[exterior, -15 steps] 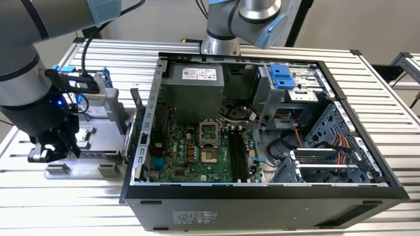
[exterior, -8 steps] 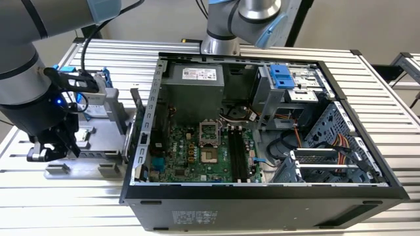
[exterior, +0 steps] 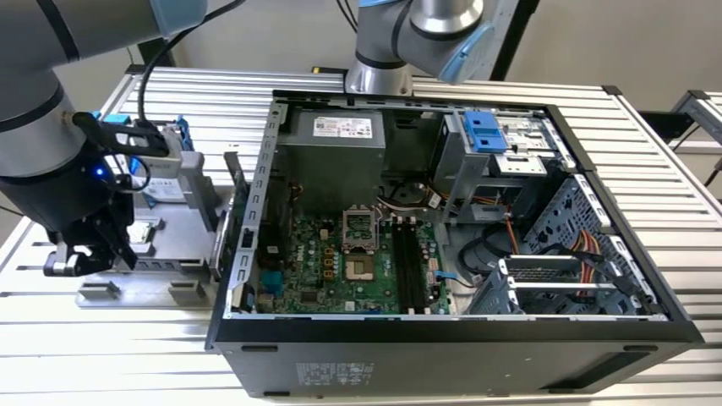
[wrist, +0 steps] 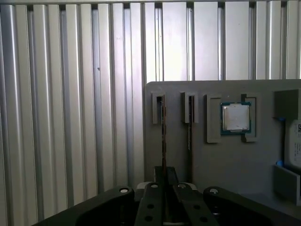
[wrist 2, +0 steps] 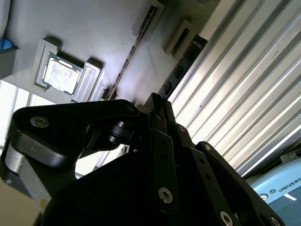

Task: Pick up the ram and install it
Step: 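Pick up the ram and move it above insertion slot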

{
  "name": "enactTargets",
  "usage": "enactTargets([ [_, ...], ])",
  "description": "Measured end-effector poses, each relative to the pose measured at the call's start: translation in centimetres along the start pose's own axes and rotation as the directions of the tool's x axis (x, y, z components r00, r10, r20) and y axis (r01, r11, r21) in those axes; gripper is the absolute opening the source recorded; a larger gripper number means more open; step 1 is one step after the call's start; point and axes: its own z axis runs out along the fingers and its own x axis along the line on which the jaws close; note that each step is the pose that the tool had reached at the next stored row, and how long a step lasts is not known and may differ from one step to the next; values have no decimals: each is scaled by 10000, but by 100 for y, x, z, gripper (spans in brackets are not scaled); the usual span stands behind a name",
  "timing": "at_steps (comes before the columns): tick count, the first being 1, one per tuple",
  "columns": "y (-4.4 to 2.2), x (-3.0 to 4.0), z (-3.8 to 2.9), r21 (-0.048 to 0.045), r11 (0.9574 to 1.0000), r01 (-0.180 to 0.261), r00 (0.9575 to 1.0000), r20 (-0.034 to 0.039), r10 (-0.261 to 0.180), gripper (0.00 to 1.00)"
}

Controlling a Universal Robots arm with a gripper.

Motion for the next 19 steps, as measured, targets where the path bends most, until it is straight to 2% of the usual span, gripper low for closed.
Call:
enactTargets([
  [19, 2, -1, -126, 1, 10000, 0, 10000, 2, 0, 0],
])
